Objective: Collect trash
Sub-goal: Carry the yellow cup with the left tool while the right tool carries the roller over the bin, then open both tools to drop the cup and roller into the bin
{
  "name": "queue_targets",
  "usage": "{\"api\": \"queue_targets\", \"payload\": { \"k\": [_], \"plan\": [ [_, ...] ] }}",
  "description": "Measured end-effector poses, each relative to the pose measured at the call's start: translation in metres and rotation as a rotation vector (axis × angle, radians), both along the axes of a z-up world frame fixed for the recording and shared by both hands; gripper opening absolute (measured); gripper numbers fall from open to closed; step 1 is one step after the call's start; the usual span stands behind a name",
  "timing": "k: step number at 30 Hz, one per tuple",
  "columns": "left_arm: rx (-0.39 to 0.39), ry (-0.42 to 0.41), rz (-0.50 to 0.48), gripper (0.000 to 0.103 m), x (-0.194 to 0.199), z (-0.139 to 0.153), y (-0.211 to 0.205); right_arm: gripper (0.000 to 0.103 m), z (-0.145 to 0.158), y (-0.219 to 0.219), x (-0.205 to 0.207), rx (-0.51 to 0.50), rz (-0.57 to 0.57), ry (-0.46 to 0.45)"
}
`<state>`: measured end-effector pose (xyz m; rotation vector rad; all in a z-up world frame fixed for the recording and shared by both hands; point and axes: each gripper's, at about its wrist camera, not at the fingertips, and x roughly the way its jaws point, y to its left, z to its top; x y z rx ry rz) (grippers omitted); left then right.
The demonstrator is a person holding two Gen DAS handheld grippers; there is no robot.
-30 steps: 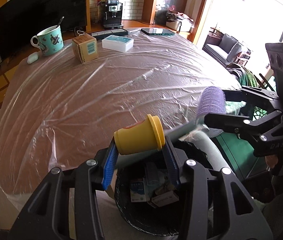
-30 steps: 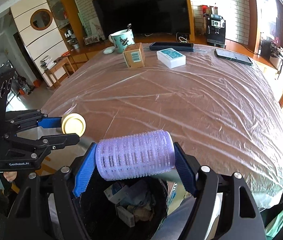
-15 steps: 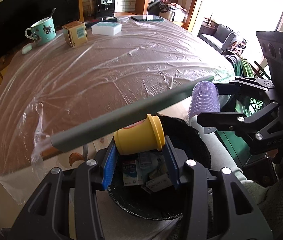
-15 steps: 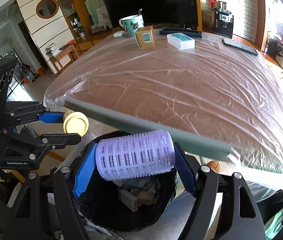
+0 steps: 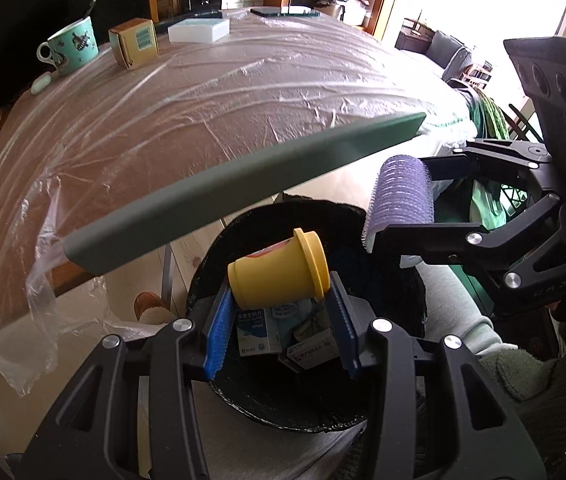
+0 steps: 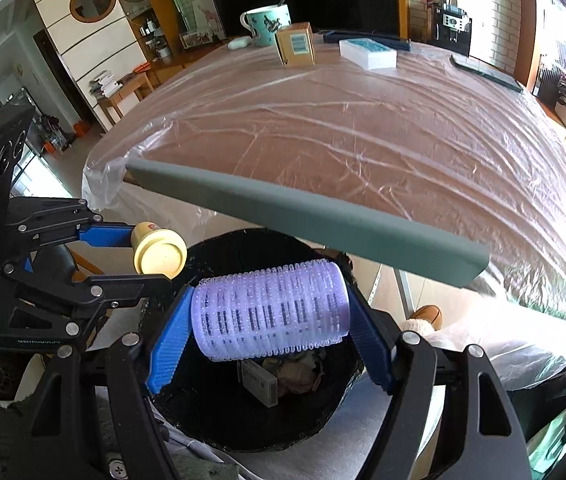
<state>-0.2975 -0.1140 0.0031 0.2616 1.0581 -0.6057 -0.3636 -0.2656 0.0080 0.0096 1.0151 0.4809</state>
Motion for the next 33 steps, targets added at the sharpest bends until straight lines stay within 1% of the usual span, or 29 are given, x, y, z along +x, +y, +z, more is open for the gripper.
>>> {"api": "queue_targets", "payload": {
  "k": [6,14,33],
  "plan": [
    [0.029,0.01,-0.007,0.046,0.0,-0.011,-0.002,0.073,-0.01,0.002,0.002,-0.018,0.004,0.019],
    [0.05,0.025,-0.002,0.046,0.001,-0.021,0.001,0.073,-0.018,0.006,0.004,-0.037,0.008,0.035],
    [0.077,0.029,0.0,0.046,0.001,-0.028,-0.001,0.073,-0.027,0.012,0.006,-0.049,0.018,0.055]
  ]
}}
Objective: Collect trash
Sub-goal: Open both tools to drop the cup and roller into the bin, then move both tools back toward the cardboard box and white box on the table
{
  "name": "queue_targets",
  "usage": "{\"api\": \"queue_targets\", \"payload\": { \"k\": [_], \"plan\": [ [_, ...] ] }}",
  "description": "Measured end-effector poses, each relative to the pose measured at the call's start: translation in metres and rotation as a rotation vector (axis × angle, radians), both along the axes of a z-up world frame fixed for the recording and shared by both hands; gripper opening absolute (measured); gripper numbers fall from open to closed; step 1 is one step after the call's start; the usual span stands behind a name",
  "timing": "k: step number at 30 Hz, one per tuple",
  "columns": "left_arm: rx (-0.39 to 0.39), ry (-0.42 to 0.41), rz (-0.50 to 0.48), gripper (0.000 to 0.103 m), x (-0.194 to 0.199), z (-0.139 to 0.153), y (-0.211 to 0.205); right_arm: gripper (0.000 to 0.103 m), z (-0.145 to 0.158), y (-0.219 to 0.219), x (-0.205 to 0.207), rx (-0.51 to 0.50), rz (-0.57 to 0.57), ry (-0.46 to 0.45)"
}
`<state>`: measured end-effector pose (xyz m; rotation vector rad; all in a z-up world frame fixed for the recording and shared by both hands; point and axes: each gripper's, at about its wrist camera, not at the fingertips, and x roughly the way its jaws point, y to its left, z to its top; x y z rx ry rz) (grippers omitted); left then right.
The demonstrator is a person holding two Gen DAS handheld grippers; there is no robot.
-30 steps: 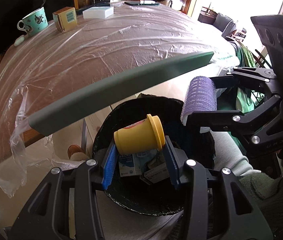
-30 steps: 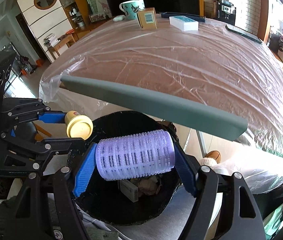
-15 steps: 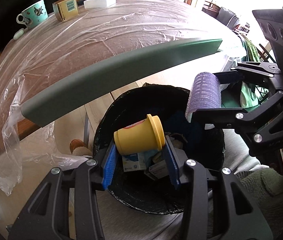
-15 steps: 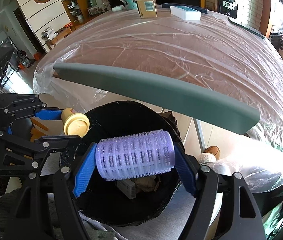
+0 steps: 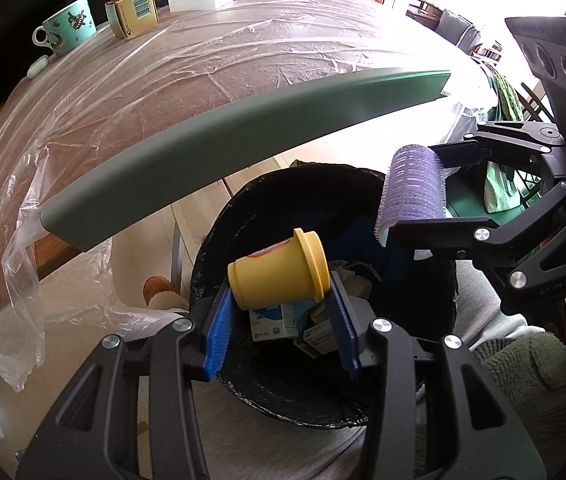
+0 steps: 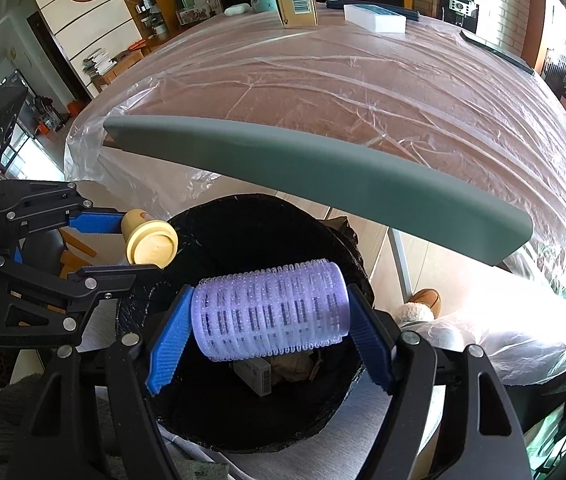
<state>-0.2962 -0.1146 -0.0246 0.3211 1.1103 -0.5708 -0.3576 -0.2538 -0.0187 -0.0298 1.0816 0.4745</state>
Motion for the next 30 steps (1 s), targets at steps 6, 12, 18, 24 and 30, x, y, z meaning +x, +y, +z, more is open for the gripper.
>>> {"api": "queue_targets", "payload": {
  "k": [6,12,18,24,30],
  "plan": [
    [0.002,0.001,0.001,0.046,0.0009,-0.0012,0.0003,0.073,-0.0002,0.0007,-0.0006,-0.004,0.002,0.001],
    [0.003,0.002,0.001,0.046,0.0017,-0.0021,0.0013,0.073,-0.0002,0.0005,-0.0007,-0.004,0.001,0.0],
    [0.01,-0.017,-0.016,0.059,0.0002,-0.0024,-0.0006,0.074,0.0003,0.0001,-0.0018,0.001,0.001,-0.008],
    [-0.016,-0.04,-0.014,0.081,-0.0004,0.0053,0.0017,0.086,0.0048,-0.0065,-0.0037,0.022,-0.023,-0.022],
    [-0.017,-0.037,-0.002,0.082,0.0009,0.0056,0.0043,0.087,0.0092,-0.0091,-0.0052,0.02,-0.024,-0.037]
  ]
}}
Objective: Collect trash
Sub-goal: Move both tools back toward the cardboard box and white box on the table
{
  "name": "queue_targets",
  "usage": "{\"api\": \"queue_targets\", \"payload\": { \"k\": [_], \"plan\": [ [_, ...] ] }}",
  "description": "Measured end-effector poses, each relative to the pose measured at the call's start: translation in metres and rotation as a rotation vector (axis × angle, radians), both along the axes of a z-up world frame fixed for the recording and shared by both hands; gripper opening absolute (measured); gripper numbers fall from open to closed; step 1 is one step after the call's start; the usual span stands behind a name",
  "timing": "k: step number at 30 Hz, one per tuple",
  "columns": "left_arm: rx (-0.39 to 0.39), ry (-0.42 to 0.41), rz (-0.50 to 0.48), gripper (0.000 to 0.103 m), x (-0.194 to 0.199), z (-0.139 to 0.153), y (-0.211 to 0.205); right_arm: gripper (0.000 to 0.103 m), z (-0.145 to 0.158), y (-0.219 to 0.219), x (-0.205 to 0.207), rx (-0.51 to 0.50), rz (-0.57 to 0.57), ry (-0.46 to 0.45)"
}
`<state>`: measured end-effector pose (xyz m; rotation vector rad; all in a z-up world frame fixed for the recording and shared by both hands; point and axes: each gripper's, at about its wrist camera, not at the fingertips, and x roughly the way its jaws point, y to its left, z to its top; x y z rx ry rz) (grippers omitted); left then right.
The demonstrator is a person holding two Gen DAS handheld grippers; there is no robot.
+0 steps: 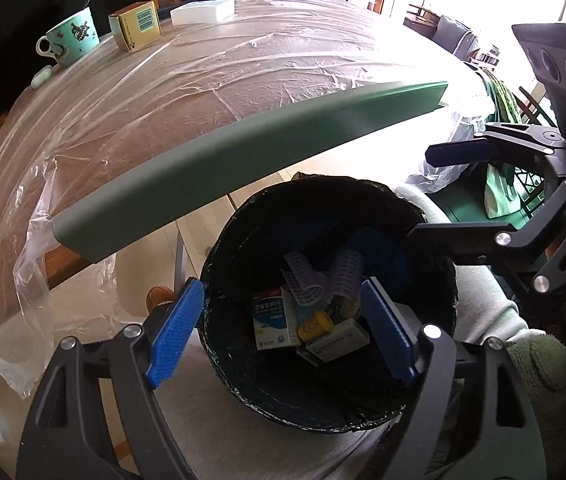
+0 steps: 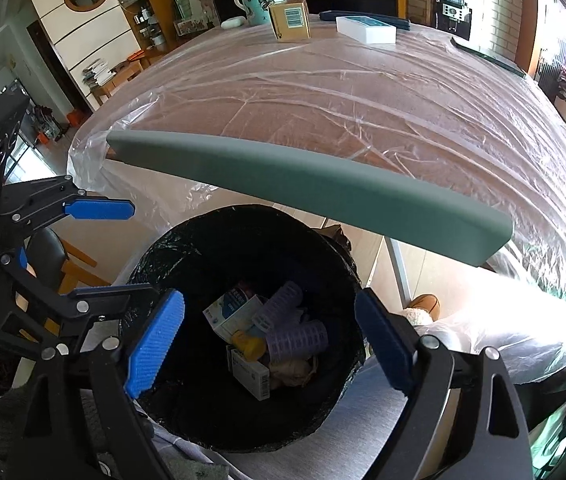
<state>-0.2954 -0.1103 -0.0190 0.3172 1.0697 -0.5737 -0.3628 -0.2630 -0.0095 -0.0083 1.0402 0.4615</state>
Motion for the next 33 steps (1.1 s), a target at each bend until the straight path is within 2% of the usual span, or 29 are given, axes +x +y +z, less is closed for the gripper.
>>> {"api": "queue_targets", "payload": {
  "k": [6,7,9,11,12,13,14,16,17,20,24,26,30,33],
  "plan": [
    [-0.001,-0.006,0.019,0.083,-0.001,0.009,0.0,0.087,0.012,-0.004,-0.006,-0.008,-0.007,-0.034],
    [-0.023,0.006,0.025,0.083,-0.002,0.013,0.002,0.087,0.017,-0.005,-0.008,-0.004,-0.006,-0.052],
    [-0.126,0.015,0.021,0.083,-0.003,0.035,0.009,0.087,0.035,-0.009,-0.014,0.014,0.003,-0.112],
    [-0.176,-0.042,0.028,0.083,-0.004,0.061,0.016,0.087,0.06,-0.015,-0.019,0.026,0.001,-0.21],
    [-0.194,-0.098,0.041,0.086,-0.003,0.078,0.02,0.089,0.073,-0.019,-0.02,0.031,-0.008,-0.266],
    [-0.209,-0.15,0.057,0.098,-0.001,0.092,0.023,0.099,0.09,-0.024,-0.02,0.039,-0.035,-0.345],
    [-0.234,-0.221,0.084,0.102,0.003,0.109,0.028,0.099,0.106,-0.031,-0.02,0.058,-0.074,-0.442],
    [-0.281,-0.329,0.13,0.102,0.011,0.129,0.035,0.099,0.126,-0.041,-0.014,0.094,-0.124,-0.561],
    [-0.286,-0.354,0.153,0.102,0.017,0.134,0.037,0.099,0.131,-0.043,-0.007,0.102,-0.135,-0.577],
    [-0.258,-0.334,0.183,0.102,0.055,0.139,0.034,0.099,0.137,-0.046,0.032,0.091,-0.16,-0.546],
    [-0.262,-0.235,0.23,0.102,0.113,0.131,0.029,0.099,0.129,-0.042,0.094,0.007,-0.187,-0.467],
    [-0.248,-0.199,0.247,0.102,0.144,0.125,0.025,0.099,0.12,-0.041,0.128,-0.042,-0.187,-0.425],
    [-0.241,-0.14,0.274,0.102,0.188,0.109,0.018,0.099,0.099,-0.044,0.193,-0.034,-0.181,-0.324],
    [-0.225,-0.11,0.31,0.102,0.22,0.099,0.012,0.099,0.088,-0.041,0.225,-0.057,-0.172,-0.283]
  ]
}}
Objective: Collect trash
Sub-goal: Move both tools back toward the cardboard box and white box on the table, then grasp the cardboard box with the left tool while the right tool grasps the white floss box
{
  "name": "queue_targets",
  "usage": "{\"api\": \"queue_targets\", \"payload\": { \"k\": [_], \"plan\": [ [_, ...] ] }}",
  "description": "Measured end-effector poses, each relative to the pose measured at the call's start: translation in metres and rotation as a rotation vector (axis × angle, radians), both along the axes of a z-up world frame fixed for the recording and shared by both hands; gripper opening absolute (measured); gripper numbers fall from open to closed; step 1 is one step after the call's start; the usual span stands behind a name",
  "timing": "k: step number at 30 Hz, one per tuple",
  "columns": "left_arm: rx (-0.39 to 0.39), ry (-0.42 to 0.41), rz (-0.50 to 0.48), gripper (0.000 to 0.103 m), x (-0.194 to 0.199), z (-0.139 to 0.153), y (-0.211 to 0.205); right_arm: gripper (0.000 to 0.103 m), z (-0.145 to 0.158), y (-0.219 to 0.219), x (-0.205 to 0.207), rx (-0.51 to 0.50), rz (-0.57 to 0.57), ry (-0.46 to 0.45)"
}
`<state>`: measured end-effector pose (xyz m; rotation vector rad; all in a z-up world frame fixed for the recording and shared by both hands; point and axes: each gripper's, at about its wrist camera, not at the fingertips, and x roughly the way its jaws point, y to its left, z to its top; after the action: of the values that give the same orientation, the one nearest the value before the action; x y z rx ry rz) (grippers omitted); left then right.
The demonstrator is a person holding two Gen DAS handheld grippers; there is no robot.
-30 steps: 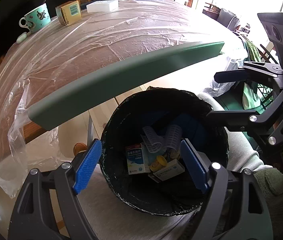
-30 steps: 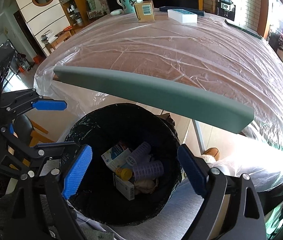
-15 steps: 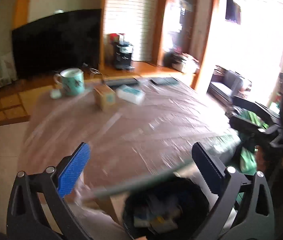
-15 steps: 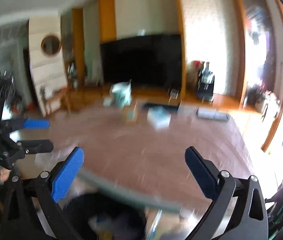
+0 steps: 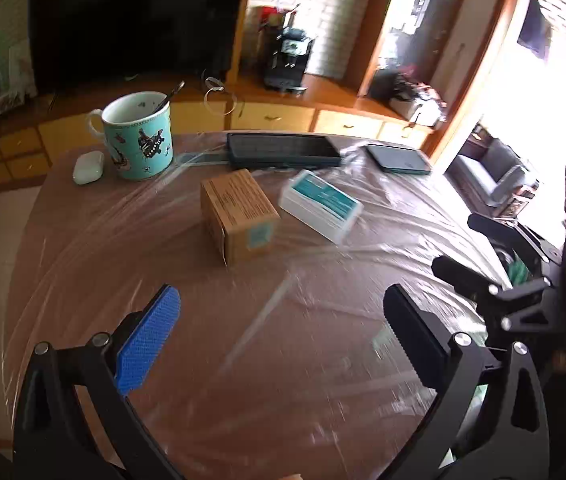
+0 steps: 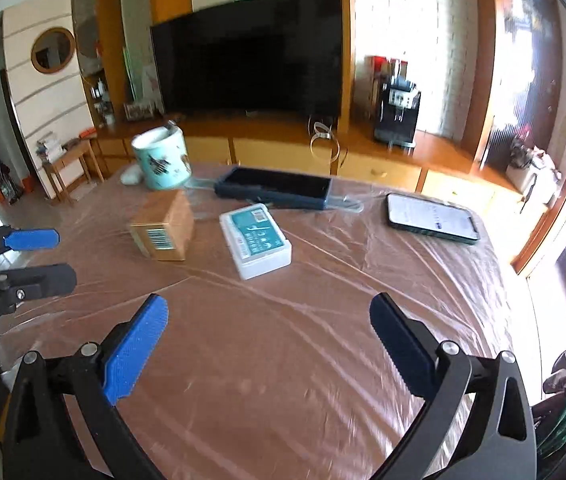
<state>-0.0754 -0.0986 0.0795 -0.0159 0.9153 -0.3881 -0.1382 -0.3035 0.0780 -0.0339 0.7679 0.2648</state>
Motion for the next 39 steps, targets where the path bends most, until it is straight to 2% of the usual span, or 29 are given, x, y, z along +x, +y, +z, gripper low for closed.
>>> {"api": "queue_targets", "payload": {
  "k": [3,9,12,15,23,28,31,37,39],
  "plan": [
    [0.047,0.007,0.045,0.102,0.028,-0.011,-0.007,0.099,-0.014,0.008,0.033,-0.024,0.028,0.041],
    [0.073,0.051,0.091,0.102,0.074,-0.03,-0.011,0.095,-0.04,0.031,0.065,-0.061,0.084,0.109],
    [0.078,0.07,0.093,0.101,0.087,-0.039,-0.013,0.093,-0.052,0.041,0.081,-0.091,0.092,0.136],
    [0.095,0.071,0.088,0.098,0.094,-0.043,-0.016,0.092,-0.055,0.044,0.088,-0.079,0.091,0.154],
    [0.11,0.093,0.066,0.08,0.1,-0.053,-0.013,0.086,-0.061,0.046,0.1,-0.075,0.075,0.169],
    [0.094,0.119,0.063,0.058,0.101,-0.062,-0.003,0.084,-0.062,0.048,0.105,-0.08,0.072,0.169],
    [0.082,0.114,0.059,0.054,0.1,-0.061,0.005,0.083,-0.062,0.05,0.105,-0.073,0.074,0.169],
    [0.091,0.109,0.032,0.051,0.097,-0.061,0.011,0.064,-0.062,0.053,0.103,-0.084,0.054,0.171],
    [0.089,0.104,0.025,0.05,0.097,-0.061,0.011,0.062,-0.061,0.053,0.102,-0.071,0.043,0.174]
  ]
}}
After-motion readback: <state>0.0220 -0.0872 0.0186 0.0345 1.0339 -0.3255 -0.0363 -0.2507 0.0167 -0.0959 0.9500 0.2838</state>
